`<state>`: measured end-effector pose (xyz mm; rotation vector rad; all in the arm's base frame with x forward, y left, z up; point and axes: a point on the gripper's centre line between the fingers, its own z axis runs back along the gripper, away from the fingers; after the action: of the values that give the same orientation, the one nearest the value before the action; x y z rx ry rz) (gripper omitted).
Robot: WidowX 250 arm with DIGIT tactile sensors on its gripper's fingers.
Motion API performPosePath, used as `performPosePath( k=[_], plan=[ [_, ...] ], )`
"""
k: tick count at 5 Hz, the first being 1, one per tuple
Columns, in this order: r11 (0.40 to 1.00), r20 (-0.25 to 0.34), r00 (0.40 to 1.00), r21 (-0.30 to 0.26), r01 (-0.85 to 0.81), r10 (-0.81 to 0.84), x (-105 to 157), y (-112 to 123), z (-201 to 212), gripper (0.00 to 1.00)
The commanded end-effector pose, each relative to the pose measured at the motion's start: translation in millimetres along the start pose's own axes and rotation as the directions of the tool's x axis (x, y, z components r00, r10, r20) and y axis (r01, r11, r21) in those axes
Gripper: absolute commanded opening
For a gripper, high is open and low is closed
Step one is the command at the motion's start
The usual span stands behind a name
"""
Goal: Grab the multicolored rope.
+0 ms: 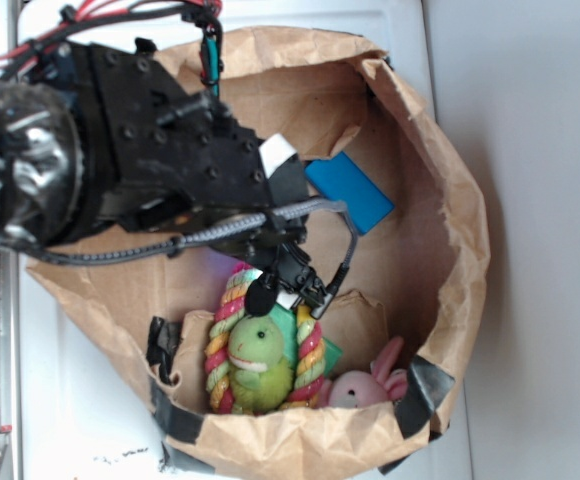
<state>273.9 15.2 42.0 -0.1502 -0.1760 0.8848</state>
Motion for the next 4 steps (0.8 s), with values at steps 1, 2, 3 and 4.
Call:
performPosePath(
  k=[1, 2, 3, 4],
  plan=[
    [1.000, 0.030, 1.000, -0.023, 0.004, -0.003, 4.0, -4.4, 2.4, 1.00],
    [1.000, 0.039, 0.999, -0.014, -0.001, 0.002, 1.6, -6.1, -1.5, 1.00],
    [1.000, 0.037, 0.999, -0.017, -0.001, 0.001, 1.7, -6.0, -1.5, 1.00],
    [1.000, 0.043, 0.999, -0.013, 0.007, -0.007, -0.8, -4.9, -4.3, 1.00]
  ],
)
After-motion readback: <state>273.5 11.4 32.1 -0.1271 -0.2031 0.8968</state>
